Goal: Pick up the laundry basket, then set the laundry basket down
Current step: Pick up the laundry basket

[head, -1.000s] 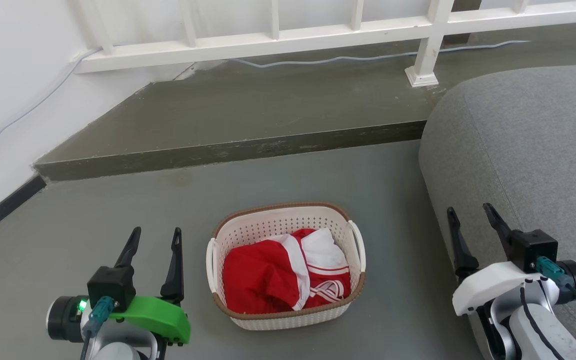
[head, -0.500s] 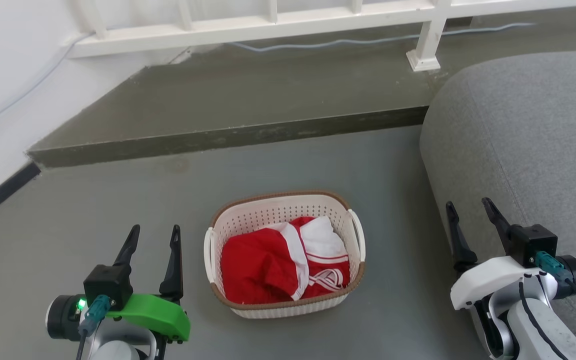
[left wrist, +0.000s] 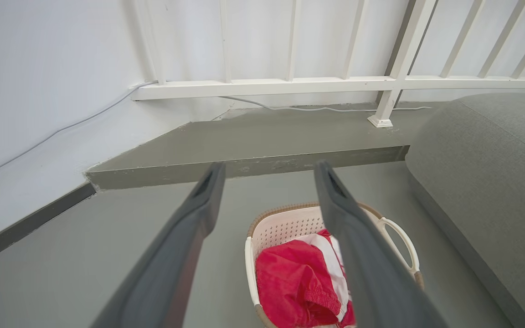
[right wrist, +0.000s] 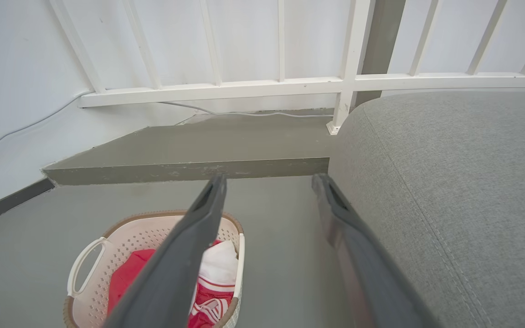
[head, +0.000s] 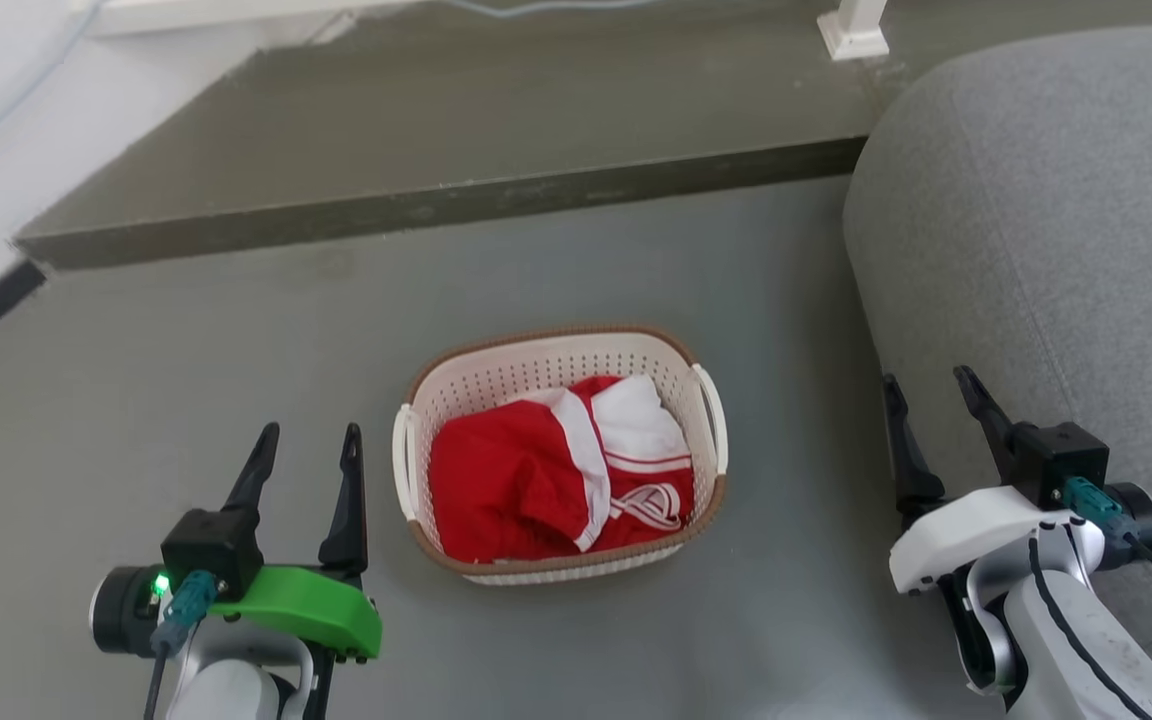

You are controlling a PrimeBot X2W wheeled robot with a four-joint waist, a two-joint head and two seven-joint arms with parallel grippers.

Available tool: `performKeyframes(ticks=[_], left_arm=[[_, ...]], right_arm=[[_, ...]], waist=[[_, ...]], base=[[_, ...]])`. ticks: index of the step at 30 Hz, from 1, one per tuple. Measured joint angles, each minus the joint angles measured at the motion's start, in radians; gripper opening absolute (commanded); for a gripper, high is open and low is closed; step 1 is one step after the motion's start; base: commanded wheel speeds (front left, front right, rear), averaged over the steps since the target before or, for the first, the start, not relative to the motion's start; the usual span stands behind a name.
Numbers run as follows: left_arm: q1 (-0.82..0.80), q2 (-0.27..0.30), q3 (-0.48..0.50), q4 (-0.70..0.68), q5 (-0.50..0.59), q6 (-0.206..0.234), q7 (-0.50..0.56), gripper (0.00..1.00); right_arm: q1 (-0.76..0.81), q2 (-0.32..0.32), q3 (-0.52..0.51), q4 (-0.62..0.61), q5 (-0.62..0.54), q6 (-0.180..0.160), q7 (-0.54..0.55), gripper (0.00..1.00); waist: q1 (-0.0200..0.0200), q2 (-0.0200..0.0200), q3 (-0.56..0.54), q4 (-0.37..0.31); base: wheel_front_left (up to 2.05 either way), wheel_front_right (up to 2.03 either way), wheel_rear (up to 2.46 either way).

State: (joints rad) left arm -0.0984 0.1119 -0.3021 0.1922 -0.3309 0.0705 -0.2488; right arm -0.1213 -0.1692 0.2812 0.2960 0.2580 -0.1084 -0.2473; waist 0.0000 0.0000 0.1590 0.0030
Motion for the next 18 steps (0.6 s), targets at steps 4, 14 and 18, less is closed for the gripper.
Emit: performKeyframes(ticks=[4,14,18], left_arm=[[-0.016,-0.001,0.001,-0.005,0.0,-0.001,0.0,1.0],[-0.07,-0.003,0.006,-0.014,0.0,-0.009,0.0,1.0],[-0.091,-0.004,0.006,-0.015,0.0,-0.01,0.0,1.0]], right_arm=[[-0.014,0.004,0.002,0.0,0.0,0.0,0.0,1.0],[-0.074,0.017,0.011,-0.003,0.0,0.0,0.002,1.0],[-0.103,0.029,0.018,-0.004,-0.001,0.0,0.002,1.0]], waist=[[0.0,0.0,0.036,-0.003],[0.0,0.0,0.148,-0.013],[0.0,0.0,0.197,-0.018]], base=[[0.0,0.0,0.0],[0.0,0.0,0.0],[0.0,0.0,0.0]])
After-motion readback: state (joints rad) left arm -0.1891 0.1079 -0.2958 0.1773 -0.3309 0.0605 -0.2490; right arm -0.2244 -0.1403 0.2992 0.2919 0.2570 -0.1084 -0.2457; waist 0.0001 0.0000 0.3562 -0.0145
